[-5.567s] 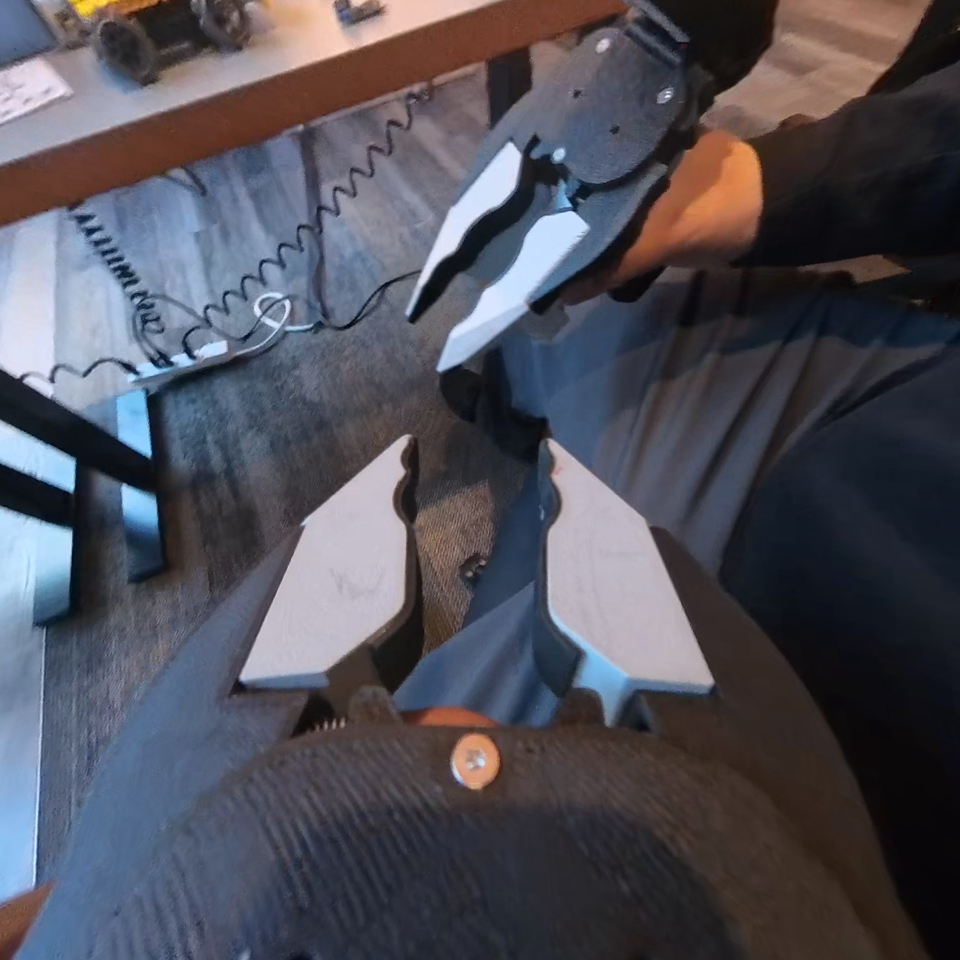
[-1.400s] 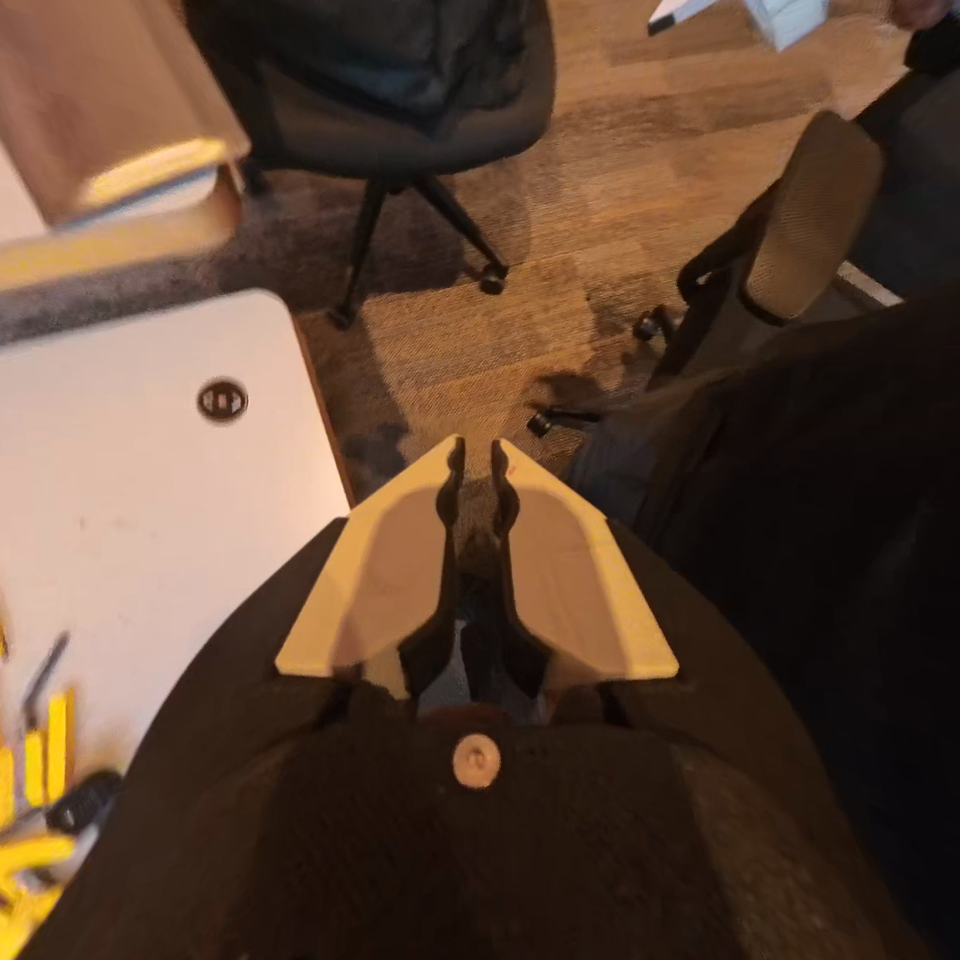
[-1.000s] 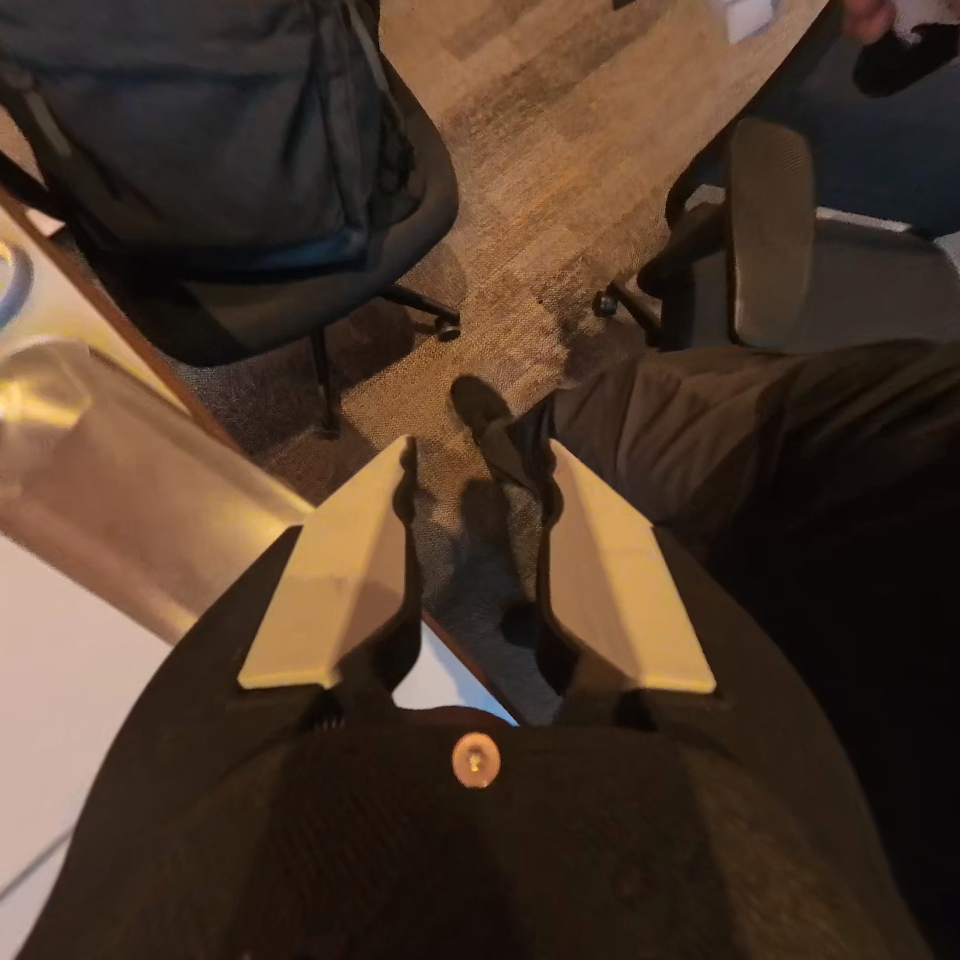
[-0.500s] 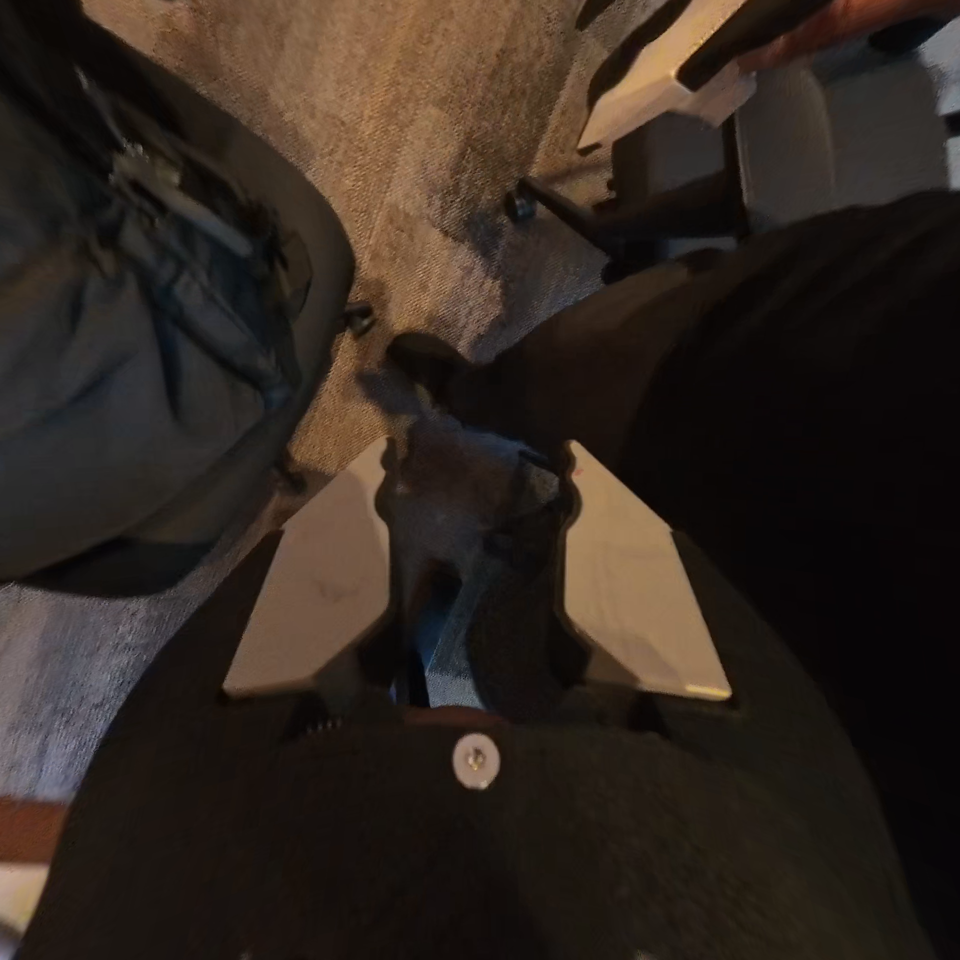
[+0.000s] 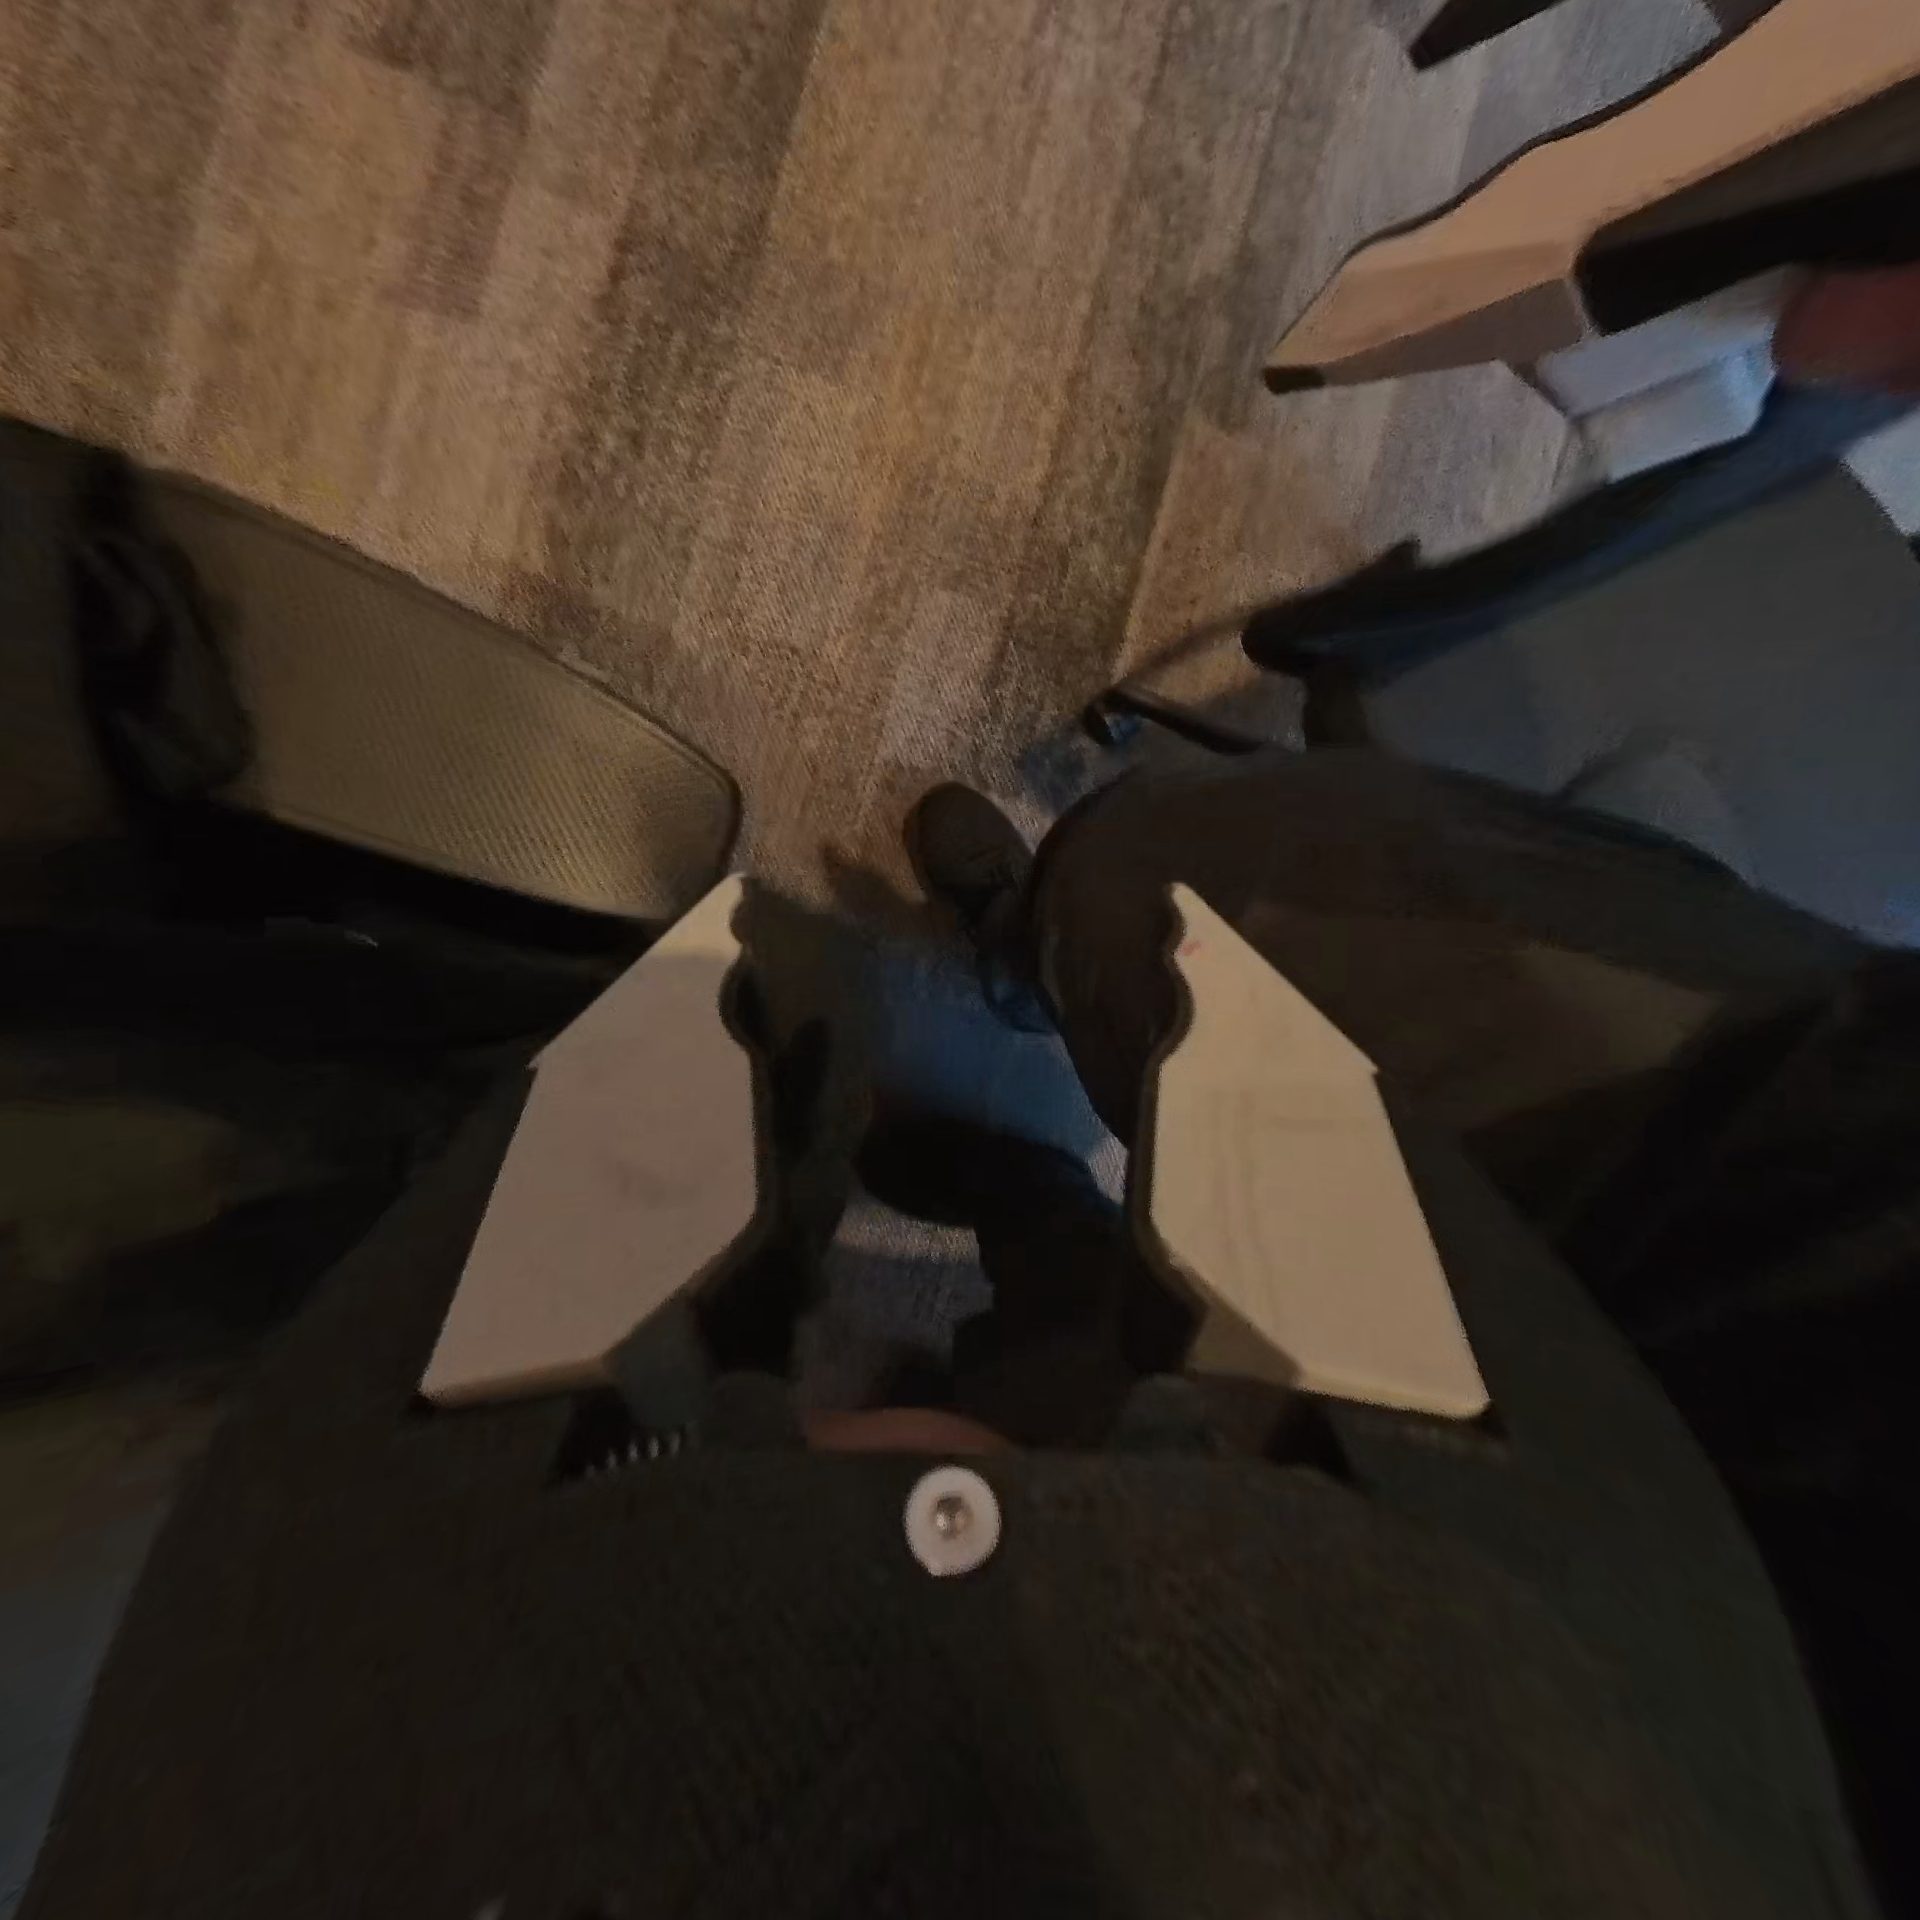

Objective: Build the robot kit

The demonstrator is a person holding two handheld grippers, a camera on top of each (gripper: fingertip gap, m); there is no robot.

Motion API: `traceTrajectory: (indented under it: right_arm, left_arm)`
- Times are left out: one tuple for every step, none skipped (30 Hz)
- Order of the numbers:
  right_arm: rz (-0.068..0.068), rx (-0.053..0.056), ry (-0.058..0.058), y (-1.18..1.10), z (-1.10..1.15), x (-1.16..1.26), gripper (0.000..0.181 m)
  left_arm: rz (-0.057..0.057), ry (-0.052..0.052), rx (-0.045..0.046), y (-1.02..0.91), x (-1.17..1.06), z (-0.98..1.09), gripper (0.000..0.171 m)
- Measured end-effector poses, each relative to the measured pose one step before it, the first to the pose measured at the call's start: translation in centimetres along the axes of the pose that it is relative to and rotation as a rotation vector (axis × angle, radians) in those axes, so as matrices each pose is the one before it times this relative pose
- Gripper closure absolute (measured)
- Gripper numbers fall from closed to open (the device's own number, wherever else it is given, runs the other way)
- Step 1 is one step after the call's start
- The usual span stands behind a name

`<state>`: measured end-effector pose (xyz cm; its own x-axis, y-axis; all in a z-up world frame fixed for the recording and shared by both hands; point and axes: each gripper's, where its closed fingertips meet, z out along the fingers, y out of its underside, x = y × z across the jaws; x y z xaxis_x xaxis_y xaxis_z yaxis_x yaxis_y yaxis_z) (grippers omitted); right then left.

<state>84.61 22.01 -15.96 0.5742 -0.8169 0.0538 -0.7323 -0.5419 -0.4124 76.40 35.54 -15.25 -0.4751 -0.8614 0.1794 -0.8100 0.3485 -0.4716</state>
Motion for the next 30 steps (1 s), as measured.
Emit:
traceTrajectory:
  right_arm:
    - [0.0120, 0.0158, 0.0192, -1.370, 0.394, 0.872, 0.117]
    - [0.0149, 0.0158, 0.0160, -1.350, 0.594, 0.810, 0.117]
    - [0.0154, 0.0123, 0.0157, -1.255, 0.800, 0.780, 0.116]
    - [0.0098, 0.0082, 0.0196, -1.146, 0.990, 0.819, 0.117]
    - [-0.0007, 0.0035, 0.0138, -1.015, 1.188, 0.729, 0.117]
    - [-0.0096, -0.0005, 0.0152, -0.932, 1.406, 0.778, 0.116]
    - [-0.0159, -0.0014, 0.0232, -0.942, 1.617, 0.971, 0.116]
    - [-0.0217, -0.0011, 0.0239, -1.002, 1.842, 1.051, 0.115]
    - [-0.0243, 0.0024, 0.0183, -1.113, 2.088, 1.064, 0.115]
    - [-0.0219, 0.0071, 0.0149, -1.239, 2.249, 1.136, 0.115]
    - [-0.0178, 0.0154, 0.0065, -1.404, 2.337, 1.112, 0.115]
    - [-0.0135, 0.0130, -0.0068, -1.376, 2.337, 1.005, 0.115]
    - [-0.0156, -0.0043, -0.0074, -1.111, 2.200, 1.082, 0.115]
    - [-0.0275, -0.0191, 0.0028, -0.844, 1.876, 1.277, 0.115]
    - [-0.0378, -0.0193, 0.0020, -0.734, 1.462, 1.340, 0.116]
    - [-0.0393, -0.0096, -0.0143, -0.691, 1.097, 1.174, 0.116]
    - [-0.0357, -0.0027, -0.0134, -0.563, 0.840, 1.273, 0.116]
    - [-0.0338, -0.0057, -0.0070, -0.270, 0.720, 1.416, 0.116]
    - [-0.0329, -0.0176, -0.0043, 0.169, 0.692, 1.456, 0.116]
    - [-0.0361, -0.0317, 0.0071, 0.647, 0.720, 1.591, 0.116]
    - [-0.0480, -0.0412, 0.0360, 1.056, 0.805, 1.916, 0.118]
    - [-0.0668, -0.0480, 0.0636, 1.391, 0.962, 2.166, 0.123]
    - [-0.0756, -0.0552, 0.0794, 1.693, 1.149, 2.179, 0.130]
    - [-0.0599, -0.0524, 0.0590, 1.754, 1.236, 1.713, 0.133]
    - [-0.0380, -0.0487, -0.0002, 1.705, 1.206, 0.838, 0.133]
    - [-0.0271, -0.0530, -0.0438, 1.644, 1.033, 0.340, 0.128]
    - [-0.0157, -0.0539, -0.0494, 1.468, 0.815, 0.443, 0.121]
    - [-0.0019, -0.0429, -0.0374, 1.069, 0.566, 0.740, 0.121]
    - [0.0033, -0.0299, -0.0413, 0.627, 0.365, 0.723, 0.122]
    - [0.0052, -0.0272, -0.0317, 0.281, 0.245, 0.837, 0.120]
  left_arm:
    - [-0.0100, -0.0226, 0.02565, -1.444, -0.977, 0.278, 0.098]
    - [-0.0042, -0.0370, 0.02134, -1.339, -1.241, 0.533, 0.098]
    - [0.0045, -0.0391, 0.01047, -1.174, -1.279, 0.824, 0.095]
    - [-0.0009, -0.0423, -0.00052, -1.031, -1.342, 1.072, 0.092]
    - [-0.0100, -0.0310, -0.01127, -0.943, -1.153, 1.205, 0.090]
    - [-0.0188, -0.0109, -0.01657, -0.958, -0.857, 1.228, 0.087]
    - [-0.0253, 0.0040, -0.00907, -1.151, -0.620, 1.203, 0.084]
    - [-0.0267, 0.0010, 0.00475, -1.412, -0.651, 1.201, 0.083]
    - [-0.0187, -0.0056, 0.00729, -1.532, -0.677, 1.270, 0.084]
    - [-0.0095, -0.0134, -0.00099, -1.491, -0.721, 1.425, 0.085]
    - [-0.0042, -0.0176, -0.00857, -1.477, -0.744, 1.554, 0.086]
    - [-0.0004, -0.0110, -0.01495, -1.451, -0.656, 1.609, 0.086]
    - [0.0049, -0.0009, -0.03061, -1.269, -0.537, 1.548, 0.088]
    - [0.0003, 0.0051, -0.05285, -0.998, -0.563, 1.345, 0.091]
    - [-0.0252, 0.0111, -0.05972, -1.046, -0.596, 1.012, 0.093]
    - [-0.0307, 0.0260, -0.03680, -1.479, -0.464, 0.646, 0.094]
    - [-0.0173, 0.0224, -0.01092, -1.805, -0.587, 0.329, 0.095]
    - [-0.0015, 0.0094, -0.00827, -1.735, -0.798, 0.194, 0.100]
    - [0.0040, -0.0044, -0.01558, -1.495, -1.033, 0.170, 0.105]
    - [-0.0005, -0.0159, -0.01448, -1.310, -1.231, 0.215, 0.107]
    - [0.0002, -0.0103, -0.01534, -1.134, -1.194, 0.342, 0.107]
    - [0.0046, -0.0054, -0.02424, -0.882, -1.143, 0.567, 0.105]
    - [-0.0009, -0.0310, -0.03964, -0.634, -1.588, 0.727, 0.094]
    - [-0.0133, -0.0519, -0.03796, -0.686, -1.966, 0.782, 0.086]
    - [-0.0257, -0.0461, -0.01877, -0.947, -1.960, 0.715, 0.093]
    - [-0.0358, -0.0252, 0.00085, -1.197, -1.689, 0.590, 0.101]
    - [-0.0316, 0.0039, 0.01479, -1.373, -1.330, 0.479, 0.099]
    - [-0.0316, 0.0175, 0.02914, -1.523, -1.178, 0.370, 0.094]
    - [-0.0304, 0.0266, 0.03492, -1.540, -1.118, 0.310, 0.090]
    - [-0.0313, 0.0105, 0.03219, -1.431, -1.393, 0.336, 0.090]
